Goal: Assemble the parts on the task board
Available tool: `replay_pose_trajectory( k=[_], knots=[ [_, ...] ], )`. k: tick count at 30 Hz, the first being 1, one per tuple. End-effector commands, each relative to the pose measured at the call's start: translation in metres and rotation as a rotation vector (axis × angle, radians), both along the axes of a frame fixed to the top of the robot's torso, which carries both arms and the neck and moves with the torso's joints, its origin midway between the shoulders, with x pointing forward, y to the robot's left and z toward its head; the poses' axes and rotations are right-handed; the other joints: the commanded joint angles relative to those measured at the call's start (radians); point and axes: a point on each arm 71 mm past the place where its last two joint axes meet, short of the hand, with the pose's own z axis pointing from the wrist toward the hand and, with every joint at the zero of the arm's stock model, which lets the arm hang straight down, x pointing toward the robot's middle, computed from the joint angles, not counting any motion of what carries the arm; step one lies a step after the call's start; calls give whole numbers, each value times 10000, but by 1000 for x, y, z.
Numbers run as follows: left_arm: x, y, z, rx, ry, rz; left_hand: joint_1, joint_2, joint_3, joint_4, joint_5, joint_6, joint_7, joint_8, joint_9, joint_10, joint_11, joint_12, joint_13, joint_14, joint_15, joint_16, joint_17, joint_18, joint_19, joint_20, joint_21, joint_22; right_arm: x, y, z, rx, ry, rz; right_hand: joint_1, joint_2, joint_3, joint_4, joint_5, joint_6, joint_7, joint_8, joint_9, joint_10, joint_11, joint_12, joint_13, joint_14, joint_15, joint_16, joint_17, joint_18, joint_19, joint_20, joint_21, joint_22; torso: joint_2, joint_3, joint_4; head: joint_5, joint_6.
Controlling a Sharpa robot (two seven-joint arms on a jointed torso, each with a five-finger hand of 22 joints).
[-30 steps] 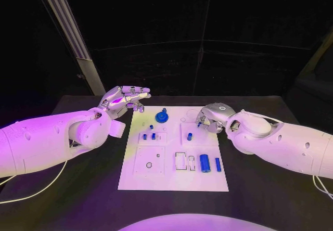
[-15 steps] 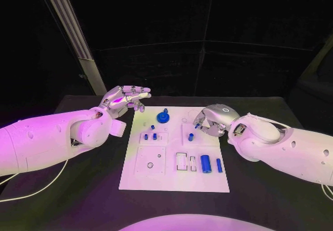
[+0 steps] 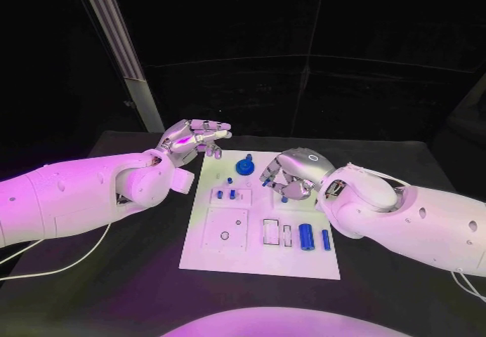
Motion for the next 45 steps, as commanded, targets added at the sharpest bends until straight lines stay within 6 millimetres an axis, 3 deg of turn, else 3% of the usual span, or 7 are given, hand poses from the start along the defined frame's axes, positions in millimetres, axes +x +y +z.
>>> replay_pose_trajectory(
  k=[1,6,15,26,45],
  knots=[
    [1,-3,2,-136,-56,-125,-16,111,-65,8,32,12,22,47,-15,-25,4,43,-13,-53,-8,-66,-9,65,-66,29,-53,-10,-3,11,-1,-48,137,315,-82,8,83,1,34,39,13,-35,8,65,-12,-44,12,254,-90,71,27,-62,90,3,74,64,14,7,-22,128,-51],
    [2,-7,2,-154,-59,-207,-22,117,-84,12,32,5,22,47,-17,-34,5,48,-15,-58,-5,-69,-17,64,-66,31,-66,-18,-7,31,-14,-167,542,688,-98,18,98,-6,50,31,20,-45,7,64,-6,-56,13,263,-86,111,51,-70,104,6,105,107,-17,-12,-3,237,-115],
    [3,-12,3,-170,-75,-287,-22,117,-84,12,32,5,22,47,-17,-34,5,48,-15,-58,-5,-69,-17,64,-66,31,-66,-18,-14,54,-40,-596,1110,1145,-121,26,108,-11,58,18,28,-59,5,54,2,-74,13,273,-81,164,87,-75,112,10,129,137,-10,11,-18,494,-193],
    [3,-14,3,-176,-67,-329,-22,117,-84,12,32,5,22,47,-17,-34,5,48,-15,-58,-5,-69,-17,64,-66,31,-66,-18,-20,65,-50,-983,1427,1400,-178,30,100,-5,47,8,38,-72,6,45,11,-95,14,276,-72,195,95,-78,114,18,149,161,-9,14,-22,554,-236],
    [4,-14,2,-165,-39,-356,-27,123,-144,9,31,-41,40,36,-26,-75,17,61,-22,-72,1,-74,-41,63,-65,36,-107,-46,-26,72,-60,-1357,1516,1593,-199,29,93,-3,42,6,39,-75,7,43,12,-101,15,279,-68,228,120,-80,115,21,157,171,-5,9,-15,522,-232]
  ],
)
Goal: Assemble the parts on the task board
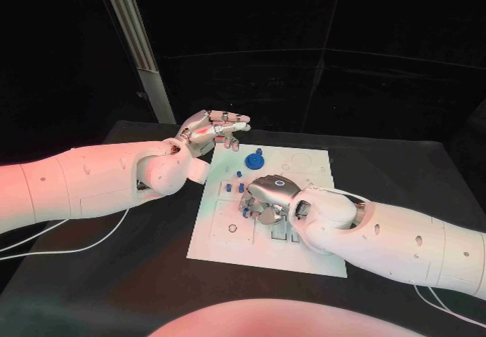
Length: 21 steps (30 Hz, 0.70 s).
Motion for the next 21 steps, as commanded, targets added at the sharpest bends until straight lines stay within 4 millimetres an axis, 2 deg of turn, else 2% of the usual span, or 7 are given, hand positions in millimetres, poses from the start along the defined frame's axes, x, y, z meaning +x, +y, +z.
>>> replay_pose_trajectory(
  k=[1,21],
  knots=[
    [0,-1,2,-115,-18,-116,13,83,-62,-18,31,-41,40,36,-8,-75,17,64,-12,-72,2,-34,-8,64,-65,36,-37,-8,-1,1,-1,-212,-67,124,-93,26,40,-5,45,17,48,10,9,46,10,-33,13,279,-69,32,9,-84,81,-14,42,167,15,-3,11,-2,2],
    [1,1,1,-85,13,-87,11,85,-84,-18,32,-61,48,31,-11,-94,24,68,-15,-75,6,-34,-17,63,-63,39,-52,-18,-1,-1,0,-192,-476,109,-128,28,28,-5,33,21,45,7,13,51,8,-41,17,283,-67,78,40,-89,90,-10,67,201,17,8,4,0,-47]
  ],
)
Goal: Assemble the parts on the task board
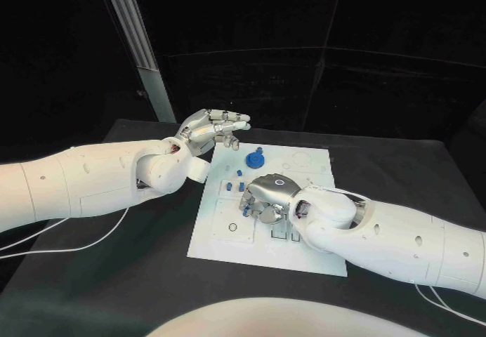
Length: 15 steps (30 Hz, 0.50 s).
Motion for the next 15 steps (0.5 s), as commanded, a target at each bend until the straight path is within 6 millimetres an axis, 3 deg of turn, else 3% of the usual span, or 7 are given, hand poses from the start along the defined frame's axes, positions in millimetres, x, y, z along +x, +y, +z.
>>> replay_pose_trajectory(
  k=[1,15],
  knots=[
    [0,0,1,-97,-16,-85,10,87,-56,10,32,-24,10,31,-13,-57,-12,68,-15,-76,6,-34,-9,64,-63,39,-51,-8,-2,0,1,26,-235,32,-101,1,28,-5,38,14,37,49,11,51,8,-40,11,283,-67,64,17,-90,91,-9,67,203,2,2,-3,-2,-18],
    [1,1,1,-70,12,-68,10,87,-56,10,32,-24,10,31,-13,-57,-12,68,-15,-76,6,-34,-9,64,-63,39,-51,-8,-2,-5,0,-64,-266,-7,-110,4,26,-7,39,23,33,53,14,58,5,-40,14,286,-68,93,40,-93,99,-8,82,225,2,-4,3,-5,-46]
  ],
)
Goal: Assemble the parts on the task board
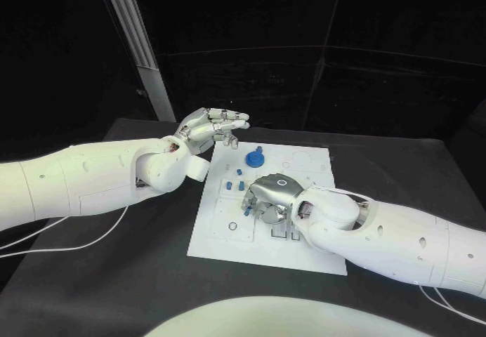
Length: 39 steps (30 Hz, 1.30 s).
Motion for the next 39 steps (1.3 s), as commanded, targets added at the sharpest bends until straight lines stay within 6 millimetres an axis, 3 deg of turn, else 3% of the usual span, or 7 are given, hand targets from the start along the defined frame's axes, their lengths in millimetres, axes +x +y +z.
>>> replay_pose_trajectory(
  k=[1,27,33,39],
  knots=[
    [0,-1,1,-100,-8,-102,8,88,-70,9,33,-33,14,29,-15,-68,-9,71,-17,-78,10,-34,-15,63,-61,41,-60,-15,0,0,1,-25,-125,19,-86,-20,26,-7,59,22,33,38,15,58,5,-40,16,287,-68,48,9,-95,63,28,31,226,1,-7,4,1,-7],
    [0,-2,1,-122,33,-188,4,92,-94,11,32,-48,20,28,-16,-85,-3,77,-20,-83,15,-34,-24,62,-59,45,-74,-26,-3,6,-3,-661,41,409,-199,-53,-65,-10,58,88,0,59,40,106,-20,-49,29,295,-80,174,85,-106,80,28,87,304,1,-11,4,12,-92],
    [0,-2,1,-112,83,-229,-9,90,-124,17,31,-59,26,28,-17,-100,3,84,-21,-88,20,-34,-33,61,-57,50,-89,-36,-3,7,-2,-618,20,458,-227,-61,-94,-8,79,85,-4,54,42,104,-21,-60,29,286,-83,153,54,-102,70,27,81,291,3,-3,9,73,-94],
    [0,-2,1,-97,107,-232,-9,90,-124,17,31,-59,26,28,-17,-100,3,84,-21,-88,20,-34,-33,61,-57,50,-89,-36,-2,6,-1,-351,27,442,-378,-119,-202,20,124,-231,92,-121,-25,-203,80,-273,-33,208,-10,26,-106,-55,-67,66,-54,76,-1,-10,2,63,-107]
  ],
)
